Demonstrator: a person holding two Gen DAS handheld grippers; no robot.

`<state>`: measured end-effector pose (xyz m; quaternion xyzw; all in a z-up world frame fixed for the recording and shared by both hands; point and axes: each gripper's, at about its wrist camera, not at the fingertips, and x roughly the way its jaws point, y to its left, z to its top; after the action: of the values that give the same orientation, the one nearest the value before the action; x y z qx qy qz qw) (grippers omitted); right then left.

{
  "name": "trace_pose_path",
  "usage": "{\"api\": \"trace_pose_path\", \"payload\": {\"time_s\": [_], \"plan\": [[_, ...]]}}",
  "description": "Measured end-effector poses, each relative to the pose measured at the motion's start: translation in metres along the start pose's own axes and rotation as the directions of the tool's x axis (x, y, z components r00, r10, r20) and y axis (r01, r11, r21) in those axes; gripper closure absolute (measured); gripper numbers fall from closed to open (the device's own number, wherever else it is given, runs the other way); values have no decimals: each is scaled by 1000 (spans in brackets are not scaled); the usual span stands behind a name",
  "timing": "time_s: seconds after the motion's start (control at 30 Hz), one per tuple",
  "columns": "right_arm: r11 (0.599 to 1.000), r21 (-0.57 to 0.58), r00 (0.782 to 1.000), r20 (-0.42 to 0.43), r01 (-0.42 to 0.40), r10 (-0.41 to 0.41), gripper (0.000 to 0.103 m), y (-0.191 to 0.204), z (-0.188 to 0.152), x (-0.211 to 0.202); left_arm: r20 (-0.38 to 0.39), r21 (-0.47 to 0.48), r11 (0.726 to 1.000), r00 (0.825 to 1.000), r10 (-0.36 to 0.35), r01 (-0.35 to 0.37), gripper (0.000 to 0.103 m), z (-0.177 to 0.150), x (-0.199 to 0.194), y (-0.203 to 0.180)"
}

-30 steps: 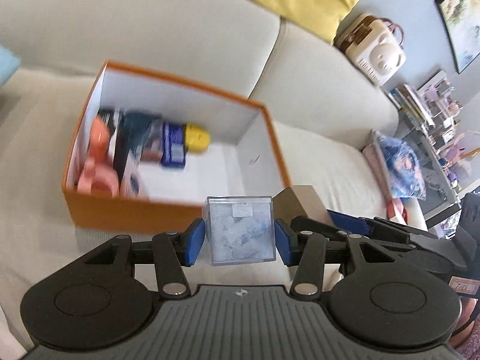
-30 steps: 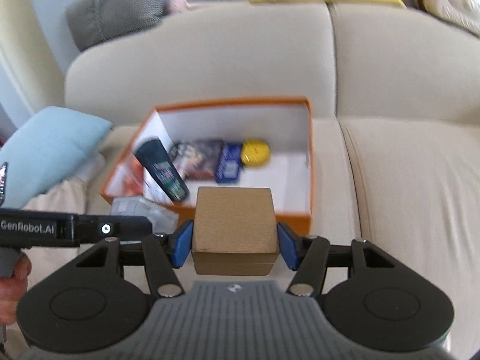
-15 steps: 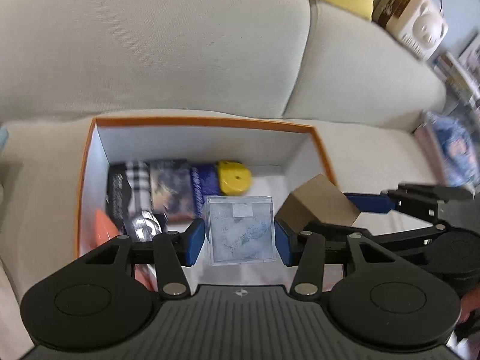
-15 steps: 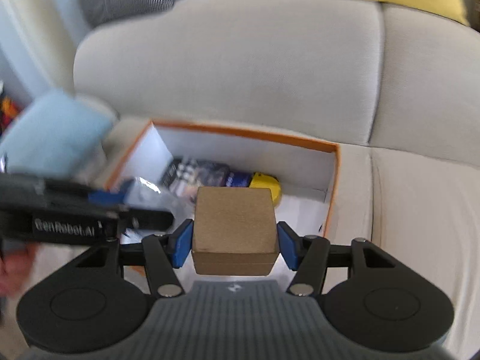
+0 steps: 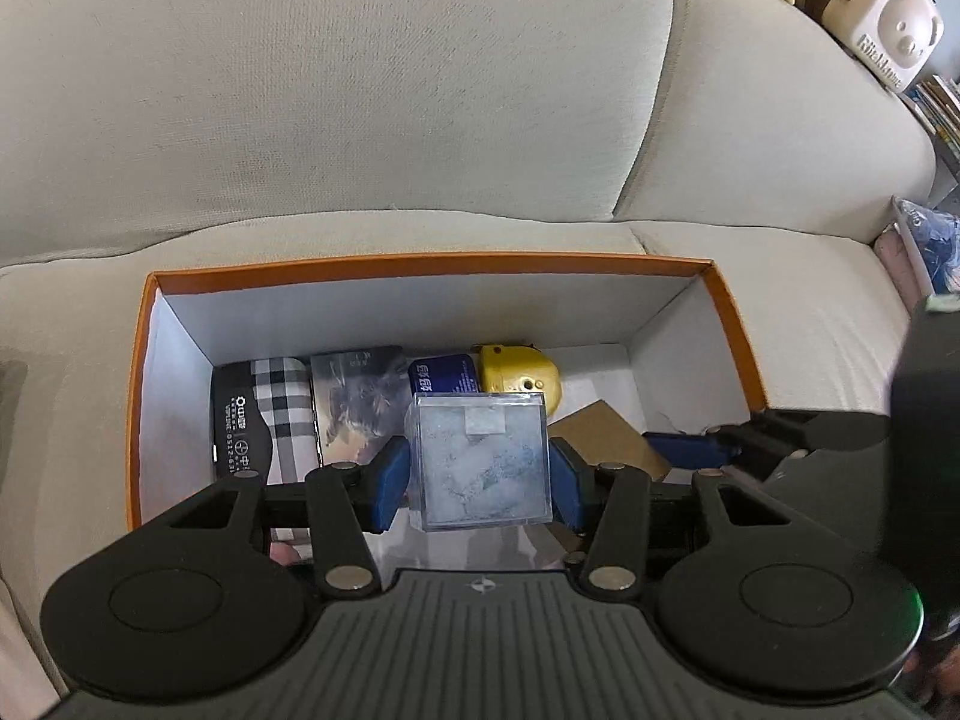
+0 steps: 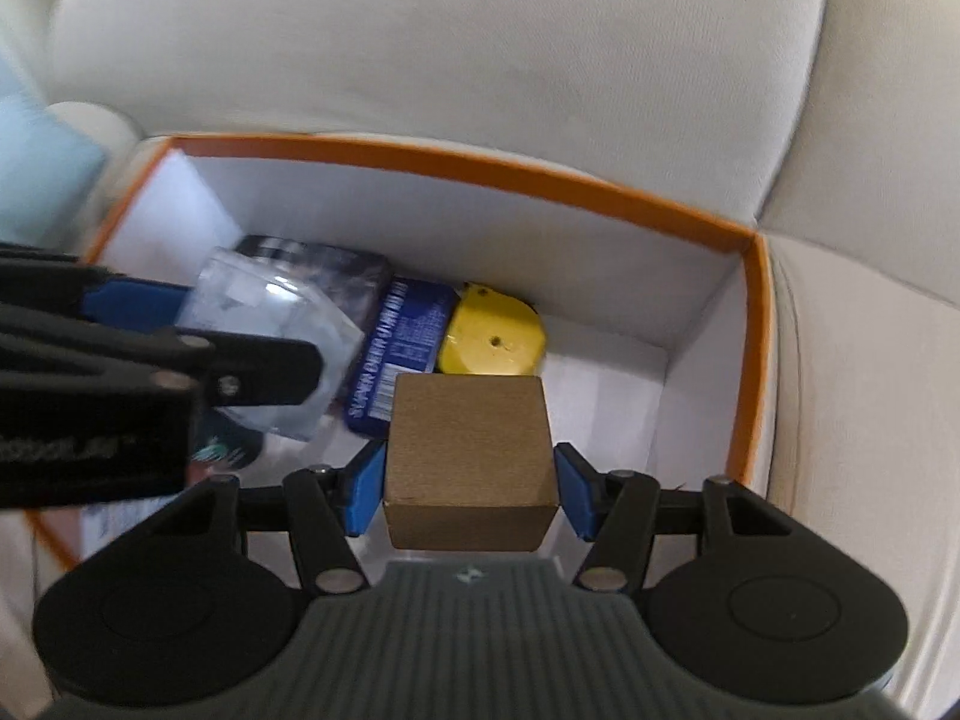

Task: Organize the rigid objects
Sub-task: 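Lift and carry both cubes over the orange box with both tools, then lower and release the cardboard cube with right tool while left tool lowers the clear cube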

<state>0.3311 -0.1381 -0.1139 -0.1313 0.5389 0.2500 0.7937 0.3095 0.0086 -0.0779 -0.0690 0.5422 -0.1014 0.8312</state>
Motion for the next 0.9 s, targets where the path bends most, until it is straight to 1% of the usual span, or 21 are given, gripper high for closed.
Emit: {"api": "trace_pose_path", "payload": {"time_s": [0.13,0.27,0.37,0.43,0.57,0.67,0.7,0.73,0.8,0.9], "plan": [[997,53,998,-6,55,-55,43,0,-2,15,-6,3,1000,1000,-9,9,47,3,4,0],[994,111,1000,-2,12,-12,43,-5,-2,22,-13,-4,1000,1000,-14,14,47,3,4,0],[992,124,1000,-21,-1,4,42,-8,-3,25,-17,-19,1000,1000,-23,22,47,3,2,0],[993,122,1000,-17,-5,7,42,-9,-5,22,-16,-24,1000,1000,-21,21,47,2,0,-1],[993,107,999,8,-44,43,41,-10,-8,4,-23,-29,999,1000,-14,14,47,-3,-2,-5],[998,60,999,16,-36,35,43,-6,-10,-5,-25,-35,999,1000,-11,10,47,-5,-5,-7],[999,39,1000,7,-30,30,43,-4,-9,-4,-25,-36,999,1000,-7,6,47,-6,-7,-6],[999,11,999,-9,-31,31,40,-2,-8,-2,-23,-35,999,1000,1,-2,47,-6,-9,-6],[997,-71,999,-41,-17,14,40,3,-11,4,-19,-37,999,1000,13,-14,47,-7,-12,-6],[980,-196,999,-50,11,-21,40,11,-18,12,-20,-31,999,1000,21,-22,47,-7,-17,-4]]}}
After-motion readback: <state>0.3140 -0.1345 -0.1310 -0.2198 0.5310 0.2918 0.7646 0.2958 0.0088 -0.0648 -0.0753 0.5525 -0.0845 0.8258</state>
